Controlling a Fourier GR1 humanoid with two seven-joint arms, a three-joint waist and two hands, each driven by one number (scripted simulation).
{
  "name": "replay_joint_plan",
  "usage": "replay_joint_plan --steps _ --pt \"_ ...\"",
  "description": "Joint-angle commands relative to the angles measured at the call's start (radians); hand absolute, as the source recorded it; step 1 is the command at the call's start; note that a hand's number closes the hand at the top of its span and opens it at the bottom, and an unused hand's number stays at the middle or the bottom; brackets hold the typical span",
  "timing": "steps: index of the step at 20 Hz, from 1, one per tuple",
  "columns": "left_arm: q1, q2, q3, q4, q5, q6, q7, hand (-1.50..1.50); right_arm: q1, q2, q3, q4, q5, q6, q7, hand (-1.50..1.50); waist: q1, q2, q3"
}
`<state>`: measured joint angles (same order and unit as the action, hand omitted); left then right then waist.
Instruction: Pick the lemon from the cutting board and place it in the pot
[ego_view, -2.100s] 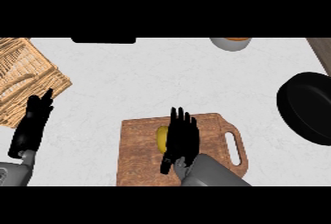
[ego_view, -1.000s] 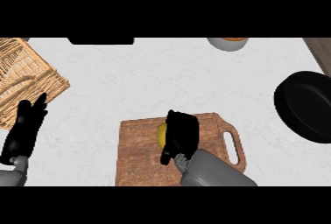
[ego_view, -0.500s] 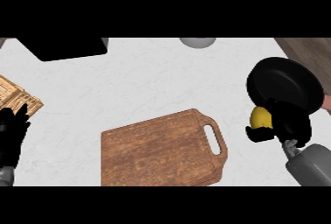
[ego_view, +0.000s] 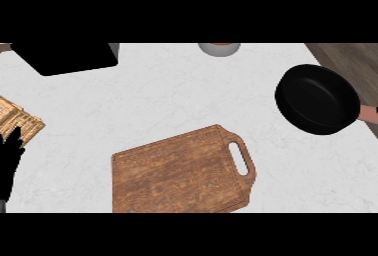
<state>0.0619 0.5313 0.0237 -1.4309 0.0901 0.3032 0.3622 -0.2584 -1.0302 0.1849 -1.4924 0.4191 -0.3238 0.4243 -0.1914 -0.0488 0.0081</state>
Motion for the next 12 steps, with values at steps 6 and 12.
replay_joint_plan --steps 6,12 --pt "0.024 0.007 0.002 -0.037 0.004 -0.02 -0.016 0.0 0.114 -0.196 -0.426 0.001 -0.369 0.062 -0.417 1.5 0.033 0.01 -0.003" --pt "-0.021 -0.022 -0.022 -0.024 -0.01 -0.029 -0.036 0.0 0.185 -0.32 -0.675 0.126 -0.578 0.38 -0.546 1.5 0.097 0.03 -0.007"
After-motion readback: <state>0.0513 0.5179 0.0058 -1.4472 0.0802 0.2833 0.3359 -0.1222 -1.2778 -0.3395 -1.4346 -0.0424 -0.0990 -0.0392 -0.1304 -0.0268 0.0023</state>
